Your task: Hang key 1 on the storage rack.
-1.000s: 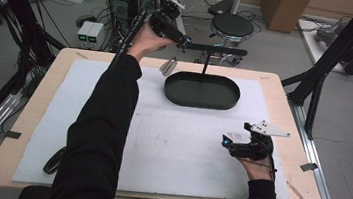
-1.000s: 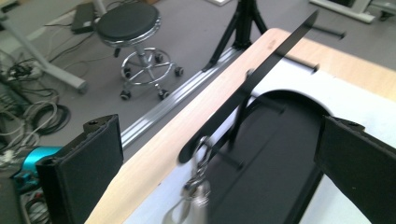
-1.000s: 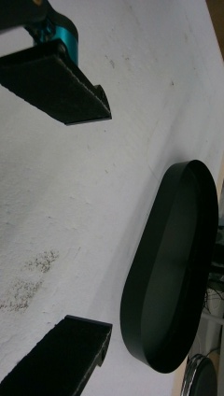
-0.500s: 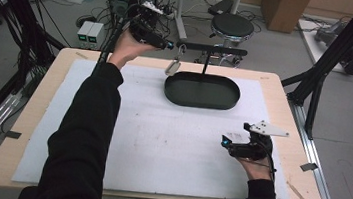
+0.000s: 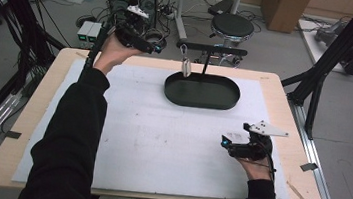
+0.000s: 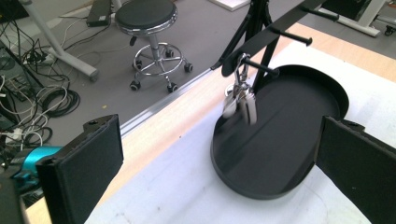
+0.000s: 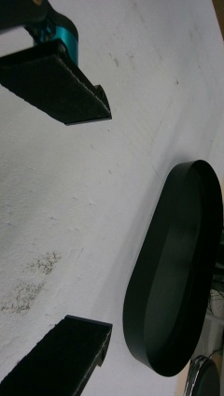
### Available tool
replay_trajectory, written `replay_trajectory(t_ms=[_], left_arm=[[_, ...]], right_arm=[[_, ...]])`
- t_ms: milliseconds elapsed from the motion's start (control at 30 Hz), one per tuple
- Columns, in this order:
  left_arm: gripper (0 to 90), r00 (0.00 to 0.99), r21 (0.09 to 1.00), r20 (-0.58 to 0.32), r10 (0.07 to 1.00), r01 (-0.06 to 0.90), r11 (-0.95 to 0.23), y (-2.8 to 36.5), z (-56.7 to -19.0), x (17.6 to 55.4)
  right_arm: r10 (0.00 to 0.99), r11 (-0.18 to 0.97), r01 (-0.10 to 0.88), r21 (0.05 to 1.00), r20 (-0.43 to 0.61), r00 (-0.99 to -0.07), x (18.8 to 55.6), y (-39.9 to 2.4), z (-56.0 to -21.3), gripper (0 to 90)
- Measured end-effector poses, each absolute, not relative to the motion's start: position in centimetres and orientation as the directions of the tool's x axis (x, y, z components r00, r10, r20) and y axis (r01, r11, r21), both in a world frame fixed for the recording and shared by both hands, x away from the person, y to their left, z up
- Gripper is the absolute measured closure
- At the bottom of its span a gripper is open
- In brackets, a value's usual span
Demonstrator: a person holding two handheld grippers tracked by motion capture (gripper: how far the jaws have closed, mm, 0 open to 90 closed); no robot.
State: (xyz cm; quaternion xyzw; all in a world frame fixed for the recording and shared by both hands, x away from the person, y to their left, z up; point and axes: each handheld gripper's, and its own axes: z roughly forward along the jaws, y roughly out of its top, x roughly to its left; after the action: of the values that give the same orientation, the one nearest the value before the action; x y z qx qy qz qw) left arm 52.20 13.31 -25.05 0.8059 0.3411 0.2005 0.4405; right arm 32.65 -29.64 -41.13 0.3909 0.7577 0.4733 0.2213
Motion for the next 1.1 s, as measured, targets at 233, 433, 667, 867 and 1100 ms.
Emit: replay_trajectory(t_ms=[233, 433, 667, 867, 1100], left_arm=[[1.7, 0.683, 0.849, 0.025, 0.73, 0.371, -0.376, 14.7, -24.9, 51.2], [1.7, 0.673, 0.852, 0.022, 0.739, 0.374, -0.366, 16.1, -25.1, 50.3], [1.7, 0.654, 0.851, 0.018, 0.756, 0.387, -0.355, 18.1, -25.7, 49.3], [1.7, 0.639, 0.854, 0.003, 0.769, 0.399, -0.335, 19.7, -26.3, 48.6], [1.8, 0.617, 0.842, -0.02, 0.787, 0.435, -0.319, 21.8, -27.8, 47.8]], right_arm=[[0.8, 0.253, 0.384, 0.888, 0.031, -0.6, 32.7, -29.6, -41.2, 0.6], [0.799, 0.256, 0.383, 0.888, 0.028, -0.6, 32.7, -29.6, -41.2, 0.6], [0.799, 0.257, 0.381, 0.888, 0.027, -0.6, 32.6, -29.5, -41.2, 0.6], [0.798, 0.261, 0.385, 0.885, 0.027, -0.602, 32.6, -29.4, -41.3, 0.6], [0.799, 0.263, 0.384, 0.885, 0.023, -0.602, 32.6, -29.4, -41.3, 0.6]])
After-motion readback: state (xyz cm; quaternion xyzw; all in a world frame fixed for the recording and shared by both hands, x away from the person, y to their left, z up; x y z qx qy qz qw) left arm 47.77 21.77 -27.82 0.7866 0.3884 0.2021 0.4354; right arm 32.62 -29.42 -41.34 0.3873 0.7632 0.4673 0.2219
